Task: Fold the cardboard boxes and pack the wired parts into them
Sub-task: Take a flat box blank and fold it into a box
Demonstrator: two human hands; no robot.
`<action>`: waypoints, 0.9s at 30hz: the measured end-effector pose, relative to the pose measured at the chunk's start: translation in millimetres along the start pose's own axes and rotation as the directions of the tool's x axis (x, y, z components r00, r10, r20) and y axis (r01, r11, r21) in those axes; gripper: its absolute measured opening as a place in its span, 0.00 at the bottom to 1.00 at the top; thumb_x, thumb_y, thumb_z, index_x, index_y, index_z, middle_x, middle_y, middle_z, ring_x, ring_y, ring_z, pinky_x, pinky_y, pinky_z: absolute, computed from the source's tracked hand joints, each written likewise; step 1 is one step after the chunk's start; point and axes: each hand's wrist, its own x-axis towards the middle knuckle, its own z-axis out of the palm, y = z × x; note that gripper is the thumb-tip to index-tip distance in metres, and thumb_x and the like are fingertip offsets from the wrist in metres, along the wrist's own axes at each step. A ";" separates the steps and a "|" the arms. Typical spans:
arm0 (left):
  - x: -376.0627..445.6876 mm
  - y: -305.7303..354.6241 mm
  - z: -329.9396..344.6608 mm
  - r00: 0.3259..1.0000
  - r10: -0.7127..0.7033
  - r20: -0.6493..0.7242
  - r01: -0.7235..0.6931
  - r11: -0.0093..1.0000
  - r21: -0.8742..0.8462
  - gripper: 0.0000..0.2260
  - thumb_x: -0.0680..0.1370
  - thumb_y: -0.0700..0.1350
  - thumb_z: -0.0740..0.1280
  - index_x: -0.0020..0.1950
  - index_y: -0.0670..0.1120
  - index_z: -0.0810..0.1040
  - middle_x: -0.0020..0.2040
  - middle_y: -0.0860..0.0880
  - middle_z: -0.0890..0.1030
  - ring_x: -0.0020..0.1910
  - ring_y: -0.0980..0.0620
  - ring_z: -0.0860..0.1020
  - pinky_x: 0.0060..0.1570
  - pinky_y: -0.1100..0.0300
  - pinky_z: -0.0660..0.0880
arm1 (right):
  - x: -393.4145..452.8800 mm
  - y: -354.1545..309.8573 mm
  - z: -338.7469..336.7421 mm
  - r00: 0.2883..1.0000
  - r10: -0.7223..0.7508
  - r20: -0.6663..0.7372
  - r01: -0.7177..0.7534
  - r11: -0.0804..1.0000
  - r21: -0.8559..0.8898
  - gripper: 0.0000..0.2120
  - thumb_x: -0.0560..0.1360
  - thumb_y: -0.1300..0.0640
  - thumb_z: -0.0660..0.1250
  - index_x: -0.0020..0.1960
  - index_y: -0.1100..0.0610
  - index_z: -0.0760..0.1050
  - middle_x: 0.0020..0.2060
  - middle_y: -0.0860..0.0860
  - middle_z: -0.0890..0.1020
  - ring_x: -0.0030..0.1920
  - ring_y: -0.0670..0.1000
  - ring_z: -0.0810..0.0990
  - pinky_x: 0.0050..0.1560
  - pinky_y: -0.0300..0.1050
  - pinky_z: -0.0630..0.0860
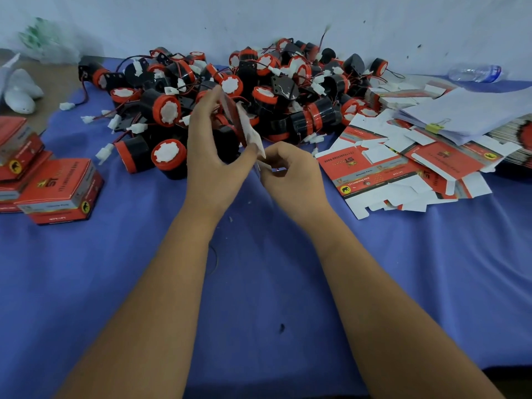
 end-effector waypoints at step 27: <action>-6.2 1.3 2.3 0.981 0.195 -0.004 -0.187 0.946 0.264 0.25 0.74 0.40 0.64 0.72 0.40 0.70 0.75 0.43 0.67 0.77 0.43 0.62 0.75 0.52 0.60 | 4.9 1.5 -6.1 0.900 0.277 -0.337 -0.292 0.956 0.005 0.16 0.77 0.53 0.63 0.33 0.55 0.66 0.26 0.45 0.71 0.28 0.44 0.67 0.28 0.37 0.60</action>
